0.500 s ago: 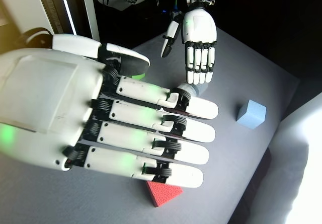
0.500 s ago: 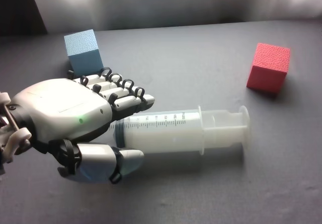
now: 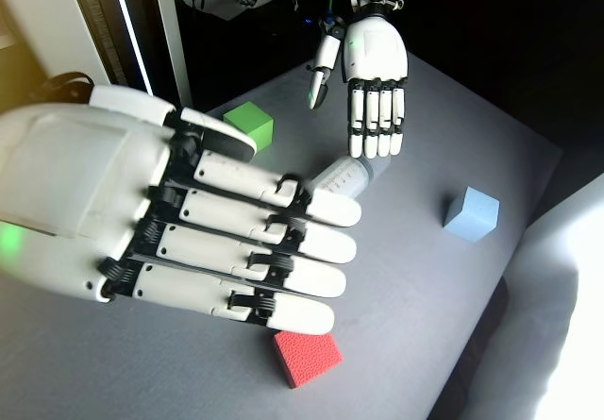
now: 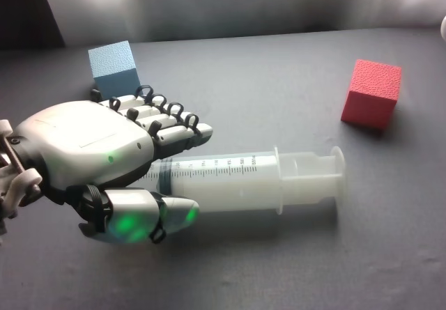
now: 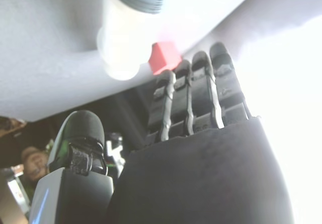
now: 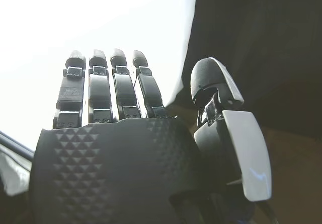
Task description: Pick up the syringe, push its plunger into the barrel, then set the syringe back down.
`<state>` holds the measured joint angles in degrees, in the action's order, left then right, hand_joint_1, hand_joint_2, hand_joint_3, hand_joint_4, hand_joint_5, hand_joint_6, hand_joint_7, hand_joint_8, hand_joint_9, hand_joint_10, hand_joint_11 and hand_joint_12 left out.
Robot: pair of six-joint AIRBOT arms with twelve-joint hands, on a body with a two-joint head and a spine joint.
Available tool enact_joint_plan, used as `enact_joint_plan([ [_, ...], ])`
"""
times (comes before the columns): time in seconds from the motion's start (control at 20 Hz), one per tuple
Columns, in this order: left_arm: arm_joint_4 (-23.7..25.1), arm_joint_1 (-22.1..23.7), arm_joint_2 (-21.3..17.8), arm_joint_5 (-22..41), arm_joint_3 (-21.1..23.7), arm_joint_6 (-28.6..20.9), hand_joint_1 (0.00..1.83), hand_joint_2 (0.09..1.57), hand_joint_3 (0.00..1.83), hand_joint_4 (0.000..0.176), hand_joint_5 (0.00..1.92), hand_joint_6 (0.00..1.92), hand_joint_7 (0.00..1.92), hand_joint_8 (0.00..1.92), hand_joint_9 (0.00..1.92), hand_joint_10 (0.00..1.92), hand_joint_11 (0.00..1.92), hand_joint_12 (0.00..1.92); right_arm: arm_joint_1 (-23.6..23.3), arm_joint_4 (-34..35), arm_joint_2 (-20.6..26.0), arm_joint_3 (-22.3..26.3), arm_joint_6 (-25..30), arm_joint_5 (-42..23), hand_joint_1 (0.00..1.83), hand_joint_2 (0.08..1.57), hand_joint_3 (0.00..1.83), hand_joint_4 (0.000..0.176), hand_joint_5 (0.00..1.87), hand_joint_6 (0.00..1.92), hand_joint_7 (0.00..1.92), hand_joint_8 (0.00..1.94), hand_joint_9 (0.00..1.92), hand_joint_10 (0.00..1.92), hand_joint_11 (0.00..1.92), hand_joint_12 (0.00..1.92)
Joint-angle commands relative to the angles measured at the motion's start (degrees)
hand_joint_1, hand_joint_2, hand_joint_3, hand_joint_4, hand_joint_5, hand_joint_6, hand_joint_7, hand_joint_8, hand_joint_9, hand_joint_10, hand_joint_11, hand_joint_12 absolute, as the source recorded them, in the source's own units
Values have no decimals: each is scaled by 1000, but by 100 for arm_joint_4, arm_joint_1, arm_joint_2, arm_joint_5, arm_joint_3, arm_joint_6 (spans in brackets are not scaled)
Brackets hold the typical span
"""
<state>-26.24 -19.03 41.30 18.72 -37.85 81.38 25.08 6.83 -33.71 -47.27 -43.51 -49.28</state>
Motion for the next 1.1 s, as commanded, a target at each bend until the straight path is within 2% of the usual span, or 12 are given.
enact_joint_plan([
  [0.0, 63, 62, -18, 471, 9, 8, 0, 1371, 1, 0, 144, 2, 150, 3, 120, 2, 0, 287, -16, 192, 59, -8, -92, -872, 0, 1431, 3, 0, 119, 2, 80, 1, 23, 1, 9, 23],
  [0.15, 7, 63, 64, 511, -42, 31, 0, 1364, 0, 0, 130, 1, 139, 2, 116, 2, 0, 279, 87, 848, -70, 42, -471, -1487, 0, 1436, 4, 0, 103, 4, 69, 5, 19, 4, 9, 23],
  [0.2, -65, 47, 111, 563, -66, 79, 0, 1362, 0, 0, 120, 2, 132, 0, 104, 3, 0, 227, 93, 852, -117, 44, -487, -1558, 0, 1433, 0, 0, 143, 9, 106, 3, 55, 0, 1, 154],
  [0.25, -291, -35, 164, 753, -67, 238, 0, 1344, 0, 0, 76, 1, 85, 4, 61, 2, 0, 108, 113, 851, -153, 44, -546, -1620, 0, 1430, 0, 0, 148, 6, 100, 1, 49, 0, 0, 157],
  [0.3, -394, -146, 219, 992, -66, 280, 33, 1321, 0, 0, 72, 1, 94, 3, 71, 3, 0, 152, 118, 842, -160, 58, -567, -1632, 0, 1431, 0, 0, 161, 7, 110, 3, 57, 3, 0, 178],
  [0.4, -610, -339, 357, 1358, -69, 324, 392, 1179, 0, 0, 49, 1, 67, 1, 37, 2, 0, 88, 137, 844, -157, 80, -582, -1628, 0, 1435, 1, 0, 174, 3, 126, 2, 75, 7, 0, 247],
  [0.55, -893, -485, 615, 1703, -106, 486, 651, 1080, 0, 0, 0, 0, 2, 0, 0, 0, 0, 0, 281, 1108, -152, 176, -583, -1725, 0, 1436, 0, 0, 126, 1, 98, 1, 48, 3, 0, 144],
  [0.7, -1066, -480, 858, 1773, -188, 625, 669, 1074, 0, 0, 0, 0, 0, 0, 0, 0, 0, 0, 392, 1561, -153, 397, -603, -1873, 0, 1436, 0, 0, 121, 1, 93, 1, 43, 3, 0, 128],
  [0.75, -1159, -480, 961, 1798, -224, 687, 803, 1046, 0, 0, 0, 0, 0, 0, 0, 0, 9, 4, 411, 1688, -154, 463, -603, -1860, 0, 1440, 0, 0, 150, 2, 128, 2, 80, 8, 0, 249],
  [0.85, -1253, -480, 1121, 1799, -290, 748, 919, 1037, 0, 0, 0, 0, 0, 0, 0, 0, 4, 2, 415, 1942, -155, 531, -605, -1877, 0, 1435, 0, 0, 151, 4, 106, 3, 51, 5, 0, 155],
  [0.9, -1380, -480, 1235, 1800, -329, 871, 919, 1044, 0, 0, 0, 0, 0, 0, 0, 0, 0, 0, 437, 2025, -148, 531, -626, -1870, 0, 1432, 0, 0, 151, 3, 93, 1, 40, 0, 0, 128],
  [1.05, -1560, -508, 1479, 1801, -447, 1050, 941, 1047, 0, 0, 0, 0, 0, 0, 5, 2, 1, 0, 513, 1986, -145, 614, -624, -1814, 0, 1440, 0, 0, 172, 1, 123, 1, 78, 6, 0, 253],
])
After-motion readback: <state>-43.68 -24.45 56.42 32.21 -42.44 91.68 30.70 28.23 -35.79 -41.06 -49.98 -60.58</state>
